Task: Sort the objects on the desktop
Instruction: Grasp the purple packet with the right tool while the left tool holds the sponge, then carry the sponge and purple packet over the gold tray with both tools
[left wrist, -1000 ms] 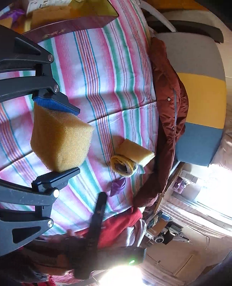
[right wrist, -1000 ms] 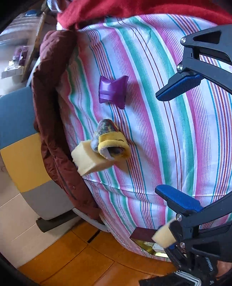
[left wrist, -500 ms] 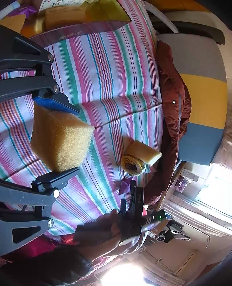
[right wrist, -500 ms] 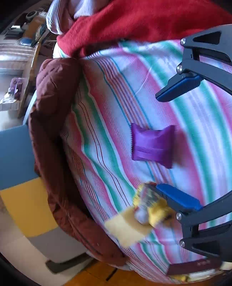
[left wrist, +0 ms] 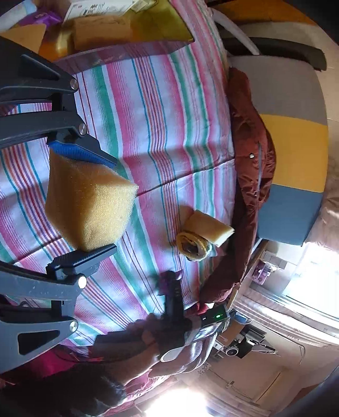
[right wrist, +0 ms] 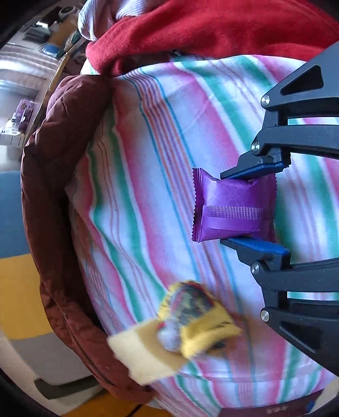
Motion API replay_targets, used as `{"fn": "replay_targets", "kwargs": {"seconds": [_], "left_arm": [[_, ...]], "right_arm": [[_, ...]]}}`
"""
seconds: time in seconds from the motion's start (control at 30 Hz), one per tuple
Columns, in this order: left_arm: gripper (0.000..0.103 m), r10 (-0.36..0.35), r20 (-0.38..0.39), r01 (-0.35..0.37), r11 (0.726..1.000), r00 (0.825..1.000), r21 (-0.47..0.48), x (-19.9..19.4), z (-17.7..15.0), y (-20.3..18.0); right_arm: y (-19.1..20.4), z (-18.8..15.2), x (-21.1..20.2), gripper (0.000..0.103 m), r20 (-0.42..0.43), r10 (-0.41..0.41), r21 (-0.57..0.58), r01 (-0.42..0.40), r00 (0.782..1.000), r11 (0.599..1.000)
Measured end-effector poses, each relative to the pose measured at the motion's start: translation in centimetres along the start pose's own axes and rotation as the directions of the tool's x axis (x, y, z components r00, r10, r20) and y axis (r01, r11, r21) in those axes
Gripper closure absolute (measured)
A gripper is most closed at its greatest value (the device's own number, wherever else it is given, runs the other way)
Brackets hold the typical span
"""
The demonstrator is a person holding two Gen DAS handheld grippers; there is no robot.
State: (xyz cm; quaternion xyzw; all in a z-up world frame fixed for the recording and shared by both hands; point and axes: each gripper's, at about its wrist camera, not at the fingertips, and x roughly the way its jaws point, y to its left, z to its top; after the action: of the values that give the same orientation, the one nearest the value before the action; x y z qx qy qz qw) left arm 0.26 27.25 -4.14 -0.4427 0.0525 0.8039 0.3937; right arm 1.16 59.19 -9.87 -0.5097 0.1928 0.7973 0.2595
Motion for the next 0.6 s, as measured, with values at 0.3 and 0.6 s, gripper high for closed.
{"fn": "replay_targets", "kwargs": {"seconds": [0.3,0.6], "left_arm": [[0.044,0.078,0.071,-0.079,0.997,0.994,0.009,-3.2,0.0,0.1],[0.044,0.148,0.117,-0.147,0.989,0.982,-0.020,-6.1,-0.9,2.1]], "right_arm": [[0.7,-4.3,-2.2,0.062,-0.028,0.084,-0.019,-0.085,0.996,0.996],[3.9,-7.8,-3.8,0.062,-0.049,0.168,-0.036,-0.170,0.985,0.985]]}}
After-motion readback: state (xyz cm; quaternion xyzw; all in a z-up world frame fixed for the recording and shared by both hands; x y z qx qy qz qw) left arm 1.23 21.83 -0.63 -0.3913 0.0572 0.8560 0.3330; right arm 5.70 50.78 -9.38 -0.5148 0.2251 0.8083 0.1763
